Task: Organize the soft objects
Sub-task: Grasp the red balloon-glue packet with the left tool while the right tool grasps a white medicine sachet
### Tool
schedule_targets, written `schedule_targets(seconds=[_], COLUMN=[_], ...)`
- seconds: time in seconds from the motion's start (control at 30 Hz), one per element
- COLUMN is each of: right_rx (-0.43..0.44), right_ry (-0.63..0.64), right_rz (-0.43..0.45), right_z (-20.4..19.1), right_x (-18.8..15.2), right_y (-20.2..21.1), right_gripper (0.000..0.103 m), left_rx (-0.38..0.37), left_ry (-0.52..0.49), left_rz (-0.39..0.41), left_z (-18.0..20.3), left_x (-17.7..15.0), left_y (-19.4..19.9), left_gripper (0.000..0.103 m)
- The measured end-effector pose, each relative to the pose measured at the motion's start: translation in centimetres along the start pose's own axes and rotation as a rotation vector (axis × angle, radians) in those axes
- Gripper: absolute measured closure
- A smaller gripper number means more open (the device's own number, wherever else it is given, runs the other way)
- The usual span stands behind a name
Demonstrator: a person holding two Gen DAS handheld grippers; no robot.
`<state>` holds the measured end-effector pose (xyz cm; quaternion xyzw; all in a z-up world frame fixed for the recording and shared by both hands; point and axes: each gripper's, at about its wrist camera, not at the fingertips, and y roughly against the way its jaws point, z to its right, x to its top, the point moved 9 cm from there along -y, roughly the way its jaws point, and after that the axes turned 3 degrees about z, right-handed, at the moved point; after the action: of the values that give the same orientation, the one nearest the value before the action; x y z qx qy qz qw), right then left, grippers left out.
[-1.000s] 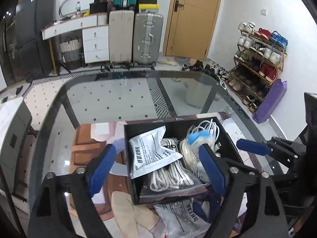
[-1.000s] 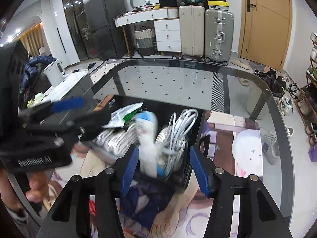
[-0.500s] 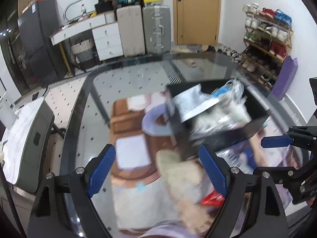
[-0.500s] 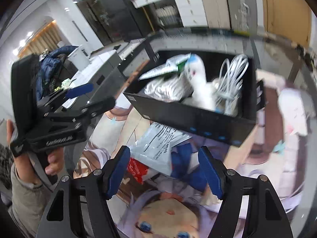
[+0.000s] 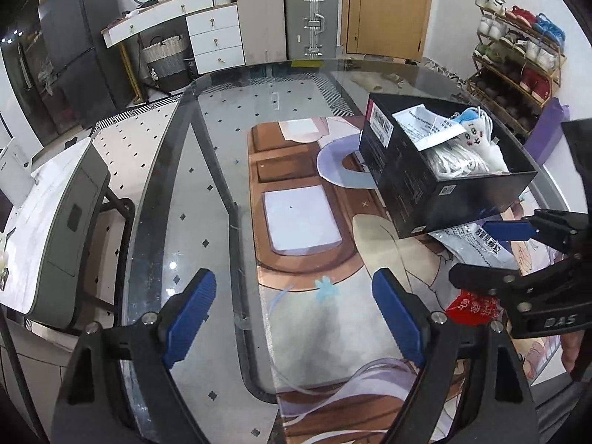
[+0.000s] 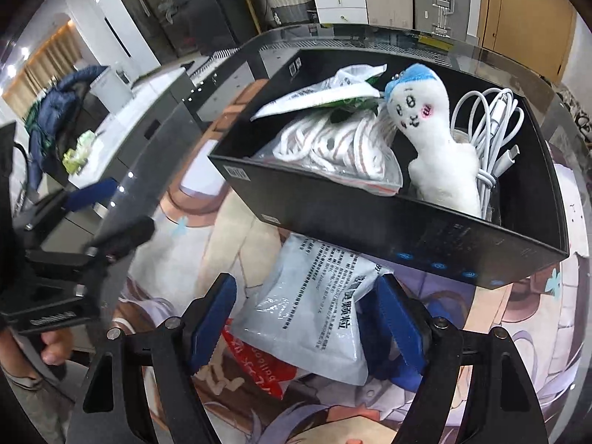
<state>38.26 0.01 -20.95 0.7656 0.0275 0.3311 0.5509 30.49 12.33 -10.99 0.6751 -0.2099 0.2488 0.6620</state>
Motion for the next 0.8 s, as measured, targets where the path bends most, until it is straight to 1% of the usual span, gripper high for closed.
schedule_targets(seconds=[0.07,0.13,0.2,0.27,0.33,0.37,0.4,0.43,0.47,0.53,0.7,0.8], right_rx=[-0.005,0.009,0.021,0.038,0.055,0.061,0.064,0.071,0.079,0.092,0.096,0.103], right_ry=[-0.008,-0.015,-0.007,0.002,0.004,0.016,0.024,0.028,0.027,0.028,0.036,0.022], right_rz=[-0.006,-0.010,-0.009,-0.015,-0.013,-0.008,-0.004,0.002,0.008,0.015,0.040,0.044], right_z=[0.1,0.2,-0.2,-0.6,-0.5,-0.6,-0.6,-0.5,-0.4,-0.3,1.0,2.1], right_x=[-0.2,-0.4,-0.4,-0.5,-1.0,-1.1,-1.1,-1.2,-1.2,-1.2,-2.1,-2.8], right_y=[-0.3,-0.5,-0.6,-0.6,0.0,0.4,0.6,1.0,1.4,2.3,4.5,5.4], right_gripper=[0.023,0.023,0.026,0.037,0.041,0.048,0.052,0.062,0.065,0.073,0.077,0.077], left_rx=[-0.006,-0.005,-0.001,0.006,0.010,0.014,0.022,0.029,0.027,0.000,-0.066,-0.097], left_ry=[-0.001,-0.004,-0.014,-0.031,-0.051,-0.059,-0.067,-0.067,-0.064,-0.064,-0.124,-0.132], left_rz=[0.008,0.017,0.026,0.031,0.027,0.024,0.019,0.018,0.019,0.017,0.008,-0.004], left_z=[0.1,0.3,0.7,1.2,1.6,1.6,1.6,1.6,1.7,2.2,5.3,6.8], left_x=[0.2,0.4,0.6,0.7,0.5,0.5,0.4,0.4,0.4,0.4,0.1,0.0], left_y=[0.3,0.5,0.7,0.7,0.6,0.5,0.5,0.4,0.5,0.6,0.8,0.8], left_gripper=[0.016,0.016,0.016,0.016,0.016,0.016,0.016,0.016,0.016,0.016,0.016,0.016])
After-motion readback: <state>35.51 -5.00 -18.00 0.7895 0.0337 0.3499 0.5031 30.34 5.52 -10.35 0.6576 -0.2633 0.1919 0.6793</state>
